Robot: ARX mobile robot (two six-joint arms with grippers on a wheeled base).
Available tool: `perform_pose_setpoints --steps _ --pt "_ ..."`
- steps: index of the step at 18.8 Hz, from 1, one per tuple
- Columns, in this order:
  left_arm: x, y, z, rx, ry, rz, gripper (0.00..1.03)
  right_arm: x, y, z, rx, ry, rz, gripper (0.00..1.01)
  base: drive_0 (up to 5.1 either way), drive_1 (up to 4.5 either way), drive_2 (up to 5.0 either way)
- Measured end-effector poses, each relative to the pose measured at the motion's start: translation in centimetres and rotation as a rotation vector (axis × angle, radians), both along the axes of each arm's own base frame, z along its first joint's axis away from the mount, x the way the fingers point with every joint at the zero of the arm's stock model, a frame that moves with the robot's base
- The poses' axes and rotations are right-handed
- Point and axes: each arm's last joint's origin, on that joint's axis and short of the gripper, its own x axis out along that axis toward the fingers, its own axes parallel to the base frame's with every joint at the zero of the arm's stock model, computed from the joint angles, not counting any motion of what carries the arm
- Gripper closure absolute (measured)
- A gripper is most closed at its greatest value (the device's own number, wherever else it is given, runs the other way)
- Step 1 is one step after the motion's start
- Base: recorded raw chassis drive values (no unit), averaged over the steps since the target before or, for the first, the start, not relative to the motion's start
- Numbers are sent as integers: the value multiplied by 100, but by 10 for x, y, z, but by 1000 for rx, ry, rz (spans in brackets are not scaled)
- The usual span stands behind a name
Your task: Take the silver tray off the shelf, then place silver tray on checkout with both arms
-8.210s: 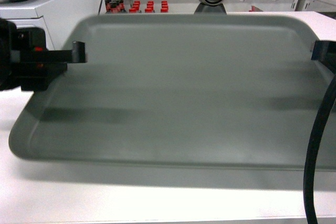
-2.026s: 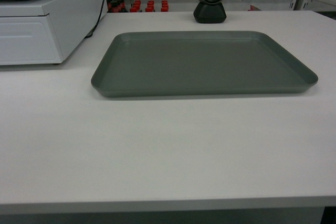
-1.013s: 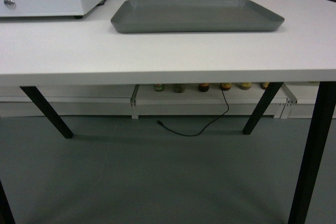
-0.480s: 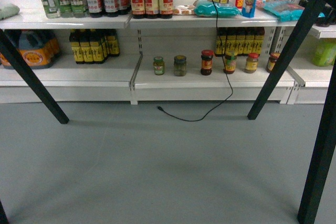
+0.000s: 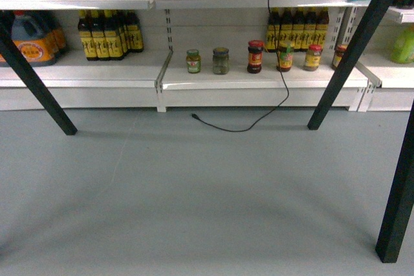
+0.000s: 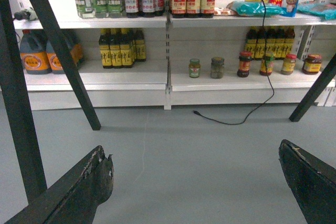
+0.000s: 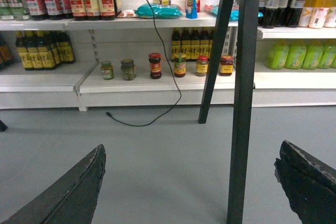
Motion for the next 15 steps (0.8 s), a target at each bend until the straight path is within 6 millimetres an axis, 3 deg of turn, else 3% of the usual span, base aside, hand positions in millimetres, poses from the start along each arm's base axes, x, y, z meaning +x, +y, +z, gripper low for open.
perform_pose_setpoints --steps 15 --pt "0 0 0 -1 0 2 5 0 0 0 -1 -2 1 3 0 0 0"
